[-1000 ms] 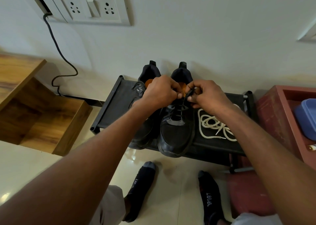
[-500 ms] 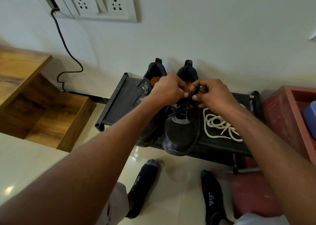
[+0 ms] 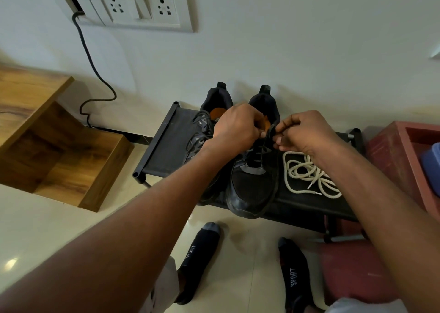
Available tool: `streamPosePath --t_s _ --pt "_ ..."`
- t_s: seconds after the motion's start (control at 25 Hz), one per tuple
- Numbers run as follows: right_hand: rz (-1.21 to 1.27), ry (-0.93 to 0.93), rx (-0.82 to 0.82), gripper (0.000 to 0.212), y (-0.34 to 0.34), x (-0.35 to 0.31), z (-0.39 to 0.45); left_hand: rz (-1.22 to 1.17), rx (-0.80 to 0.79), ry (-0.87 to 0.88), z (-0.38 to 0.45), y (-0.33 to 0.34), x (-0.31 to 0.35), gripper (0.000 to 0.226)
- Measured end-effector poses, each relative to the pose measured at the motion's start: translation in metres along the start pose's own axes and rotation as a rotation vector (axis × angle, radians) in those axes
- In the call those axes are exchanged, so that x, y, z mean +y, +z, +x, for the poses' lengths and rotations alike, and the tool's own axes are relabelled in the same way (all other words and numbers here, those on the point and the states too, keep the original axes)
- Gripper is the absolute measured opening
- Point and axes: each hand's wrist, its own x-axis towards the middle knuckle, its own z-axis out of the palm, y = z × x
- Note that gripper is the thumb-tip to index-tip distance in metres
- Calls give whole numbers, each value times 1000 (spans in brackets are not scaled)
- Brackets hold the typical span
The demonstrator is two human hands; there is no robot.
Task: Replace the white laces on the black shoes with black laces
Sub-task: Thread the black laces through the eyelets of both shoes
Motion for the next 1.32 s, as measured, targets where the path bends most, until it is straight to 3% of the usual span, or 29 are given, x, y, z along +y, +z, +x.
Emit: streamPosePath --t_s 0.16,0.32,0.68,0.8,0.88,0.96,1.08,1.12,1.16,1.24,1.32 --pt "47 57 26 21 -1 -2 -2 -83 -70 39 2 4 -4 6" --pt "-173 23 45 14 2 2 -1 -32 -187 145 5 0 -8 32" --pt "-199 30 12 8 3 -7 -15 143 -201 193 1 -11 -10 25" --pt "-185 37 125 6 -2 -12 -18 148 -163 179 -1 -14 -10 22" --pt "-206 -71 250 7 -7 -15 -19 154 -137 165 -2 -17 -12 22" --pt "84 -209 317 11 -17 -29 -24 169 -137 161 -3 -19 -13 22" --pt "932 -346 173 9 -39 -61 -36 156 -126 168 -4 -22 -14 24" --pt "1026 -375 158 8 -44 -66 -38 142 -104 168 -4 -23 -14 24" --pt "934 -375 188 7 -46 -66 -37 127 -75 163 -3 -25 -14 24" --pt "232 -327 233 5 -41 -53 -32 112 -15 147 -3 -26 -14 22" --pt "-505 -210 16 16 -21 -26 -29 119 23 135 -2 -26 -14 21"
